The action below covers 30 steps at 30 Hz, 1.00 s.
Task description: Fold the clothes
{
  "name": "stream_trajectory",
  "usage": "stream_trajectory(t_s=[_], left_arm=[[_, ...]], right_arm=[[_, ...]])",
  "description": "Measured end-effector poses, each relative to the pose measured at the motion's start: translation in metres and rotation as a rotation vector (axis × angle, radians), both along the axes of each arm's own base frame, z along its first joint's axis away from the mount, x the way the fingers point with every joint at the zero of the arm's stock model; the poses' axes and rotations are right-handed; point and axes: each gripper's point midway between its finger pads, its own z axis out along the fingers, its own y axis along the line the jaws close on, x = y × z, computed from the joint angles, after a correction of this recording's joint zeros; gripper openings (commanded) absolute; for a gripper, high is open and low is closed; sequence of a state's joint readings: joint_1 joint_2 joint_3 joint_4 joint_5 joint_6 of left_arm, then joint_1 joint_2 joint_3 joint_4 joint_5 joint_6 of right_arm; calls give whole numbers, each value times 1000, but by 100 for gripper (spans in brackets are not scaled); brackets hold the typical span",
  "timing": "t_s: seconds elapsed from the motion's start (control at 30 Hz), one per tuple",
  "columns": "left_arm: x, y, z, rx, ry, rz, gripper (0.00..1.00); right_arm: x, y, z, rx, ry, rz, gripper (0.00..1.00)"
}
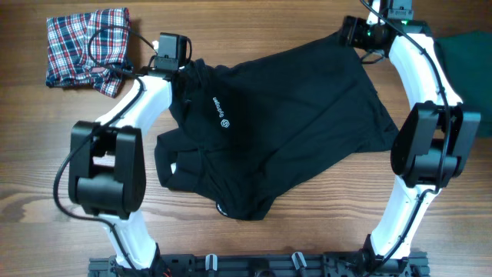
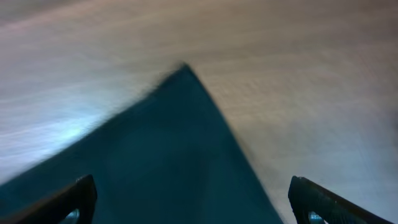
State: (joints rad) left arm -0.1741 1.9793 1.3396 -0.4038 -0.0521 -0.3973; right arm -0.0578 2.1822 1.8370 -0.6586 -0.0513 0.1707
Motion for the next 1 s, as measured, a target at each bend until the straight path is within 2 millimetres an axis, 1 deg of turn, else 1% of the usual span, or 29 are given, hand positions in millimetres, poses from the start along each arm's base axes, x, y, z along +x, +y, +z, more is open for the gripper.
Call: stream_trajectory(t_s=[0.03, 0.07, 0.1, 0.13, 0.17, 0.2, 0.23, 0.27, 0.3, 0.33, 0.37, 0.4, 0.47, 0.53, 0.6, 0.67, 0.73, 0.77, 0.8, 0.9, 0.93, 1.0], left_arm=[[-13, -2, 7, 10, 33, -23, 100], [-25, -6, 21, 14, 48, -48, 100], [-35, -12, 35, 12, 54, -67, 100], [-50, -18, 48, 11, 72, -83, 100], [-66, -26, 64, 0, 79, -99, 100], [-85, -35, 80, -14, 96, -104, 100], [-111, -43, 93, -28, 138, -106, 100], [-127, -51, 103, -49, 151, -104, 100], [-148, -57, 110, -60, 191, -94, 100], [-163, -59, 113, -66, 225, -80, 100], [-181, -62, 114, -70, 273, -54, 100], [-195, -62, 113, -64, 318, -36, 100], [-235, -65, 106, -40, 457, 37, 100], [-259, -72, 104, -35, 532, 85, 100], [-280, -87, 99, -50, 584, 105, 100], [-294, -97, 93, -55, 613, 116, 100], [-310, -105, 81, -57, 630, 126, 99], [-316, -108, 75, -64, 633, 126, 100], [-317, -114, 67, -94, 611, 121, 100], [-317, -116, 52, -150, 580, 130, 100], [-323, -111, 43, -159, 586, 141, 100], [-327, -107, 30, -182, 594, 151, 100]], right_arm=[[-9, -8, -3, -22, 39, -31, 100], [-18, -16, -2, -36, 69, -67, 100], [-24, -23, 1, -43, 83, -95, 100], [-34, -31, 7, -47, 105, -132, 100], [-39, -36, 12, -46, 114, -156, 100], [-49, -47, 20, -43, 125, -202, 100], [-54, -54, 25, -38, 128, -238, 100], [-58, -61, 29, -31, 131, -272, 99], [-62, -68, 30, -21, 140, -308, 100], [-66, -73, 29, -10, 149, -339, 100], [-70, -79, 28, 1, 162, -369, 100], [-74, -82, 27, 7, 172, -386, 100], [-83, -92, 24, 22, 203, -431, 100], [-91, -97, 22, 35, 228, -461, 100], [-94, -100, 21, 58, 236, -485, 100], [-96, -101, 20, 78, 243, -490, 100], [-99, -101, 19, 103, 254, -495, 100], [-101, -100, 19, 117, 263, -498, 100], [-104, -98, 18, 130, 277, -497, 100], [-114, -93, 15, 155, 325, -505, 100], [-118, -91, 14, 162, 342, -512, 100], [-124, -88, 12, 173, 370, -525, 100]])
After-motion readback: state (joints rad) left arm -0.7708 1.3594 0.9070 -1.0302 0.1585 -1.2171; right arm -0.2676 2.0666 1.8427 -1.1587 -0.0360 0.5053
